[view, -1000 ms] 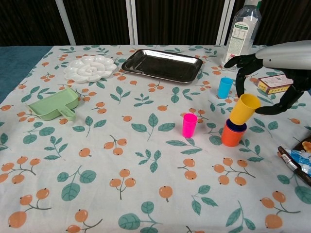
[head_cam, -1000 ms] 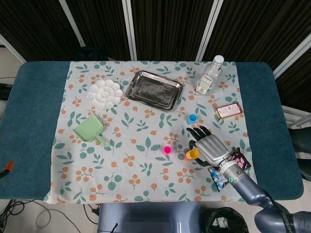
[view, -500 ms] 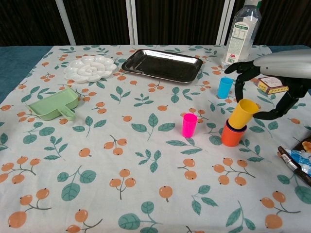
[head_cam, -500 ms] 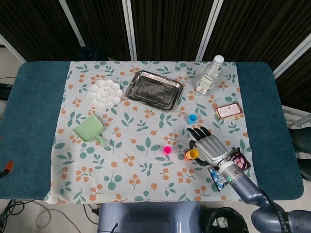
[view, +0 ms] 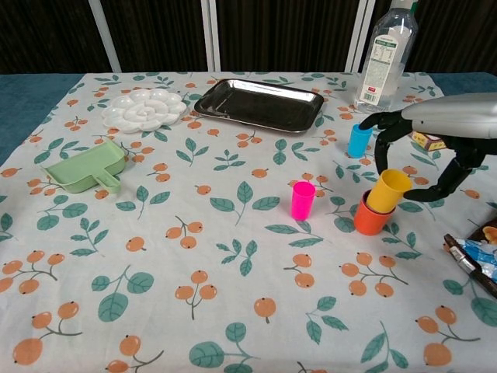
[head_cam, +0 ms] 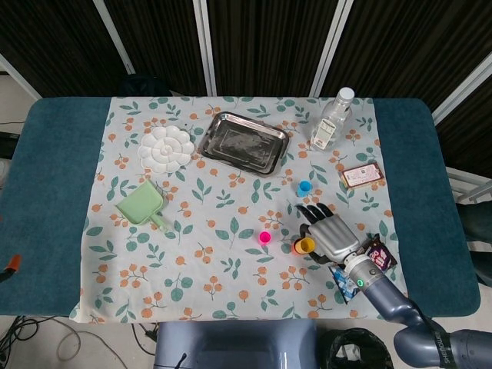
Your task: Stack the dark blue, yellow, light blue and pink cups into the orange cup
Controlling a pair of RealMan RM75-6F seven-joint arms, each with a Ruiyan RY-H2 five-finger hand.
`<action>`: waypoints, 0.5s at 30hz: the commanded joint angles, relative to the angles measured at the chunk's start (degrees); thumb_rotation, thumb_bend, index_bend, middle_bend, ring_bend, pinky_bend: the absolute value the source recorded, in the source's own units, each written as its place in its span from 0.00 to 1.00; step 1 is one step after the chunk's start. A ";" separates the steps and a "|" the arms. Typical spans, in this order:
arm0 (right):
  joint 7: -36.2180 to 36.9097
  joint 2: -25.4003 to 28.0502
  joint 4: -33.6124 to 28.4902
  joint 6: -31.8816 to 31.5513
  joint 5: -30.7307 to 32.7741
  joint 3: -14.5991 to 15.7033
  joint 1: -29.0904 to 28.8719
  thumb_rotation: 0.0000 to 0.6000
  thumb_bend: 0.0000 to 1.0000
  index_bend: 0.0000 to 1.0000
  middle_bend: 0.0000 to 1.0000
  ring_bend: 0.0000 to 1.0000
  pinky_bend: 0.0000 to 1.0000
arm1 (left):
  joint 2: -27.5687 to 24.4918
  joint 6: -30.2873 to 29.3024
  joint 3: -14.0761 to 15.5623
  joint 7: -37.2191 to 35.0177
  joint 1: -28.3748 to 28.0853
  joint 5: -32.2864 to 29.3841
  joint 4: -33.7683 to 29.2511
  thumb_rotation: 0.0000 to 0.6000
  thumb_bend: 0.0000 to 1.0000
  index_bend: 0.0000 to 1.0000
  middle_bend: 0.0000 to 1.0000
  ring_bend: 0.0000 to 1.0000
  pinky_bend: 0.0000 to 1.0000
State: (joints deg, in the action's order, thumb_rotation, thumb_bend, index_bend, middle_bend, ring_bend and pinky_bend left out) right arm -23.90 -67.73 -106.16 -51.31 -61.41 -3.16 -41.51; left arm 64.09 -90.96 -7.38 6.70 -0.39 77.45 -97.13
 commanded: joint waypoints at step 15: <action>0.88 2.20 -0.08 -2.20 3.43 -3.33 -0.76 1.00 0.41 0.19 0.00 0.06 0.07 | 0.03 -0.05 0.06 0.04 0.04 0.06 0.00 1.00 0.22 0.21 0.12 0.00 0.00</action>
State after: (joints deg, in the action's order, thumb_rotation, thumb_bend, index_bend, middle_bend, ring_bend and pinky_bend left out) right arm -23.55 -66.19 -106.54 -53.13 -58.69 -5.61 -42.04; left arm 64.11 -91.01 -7.33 6.74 -0.35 77.51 -97.13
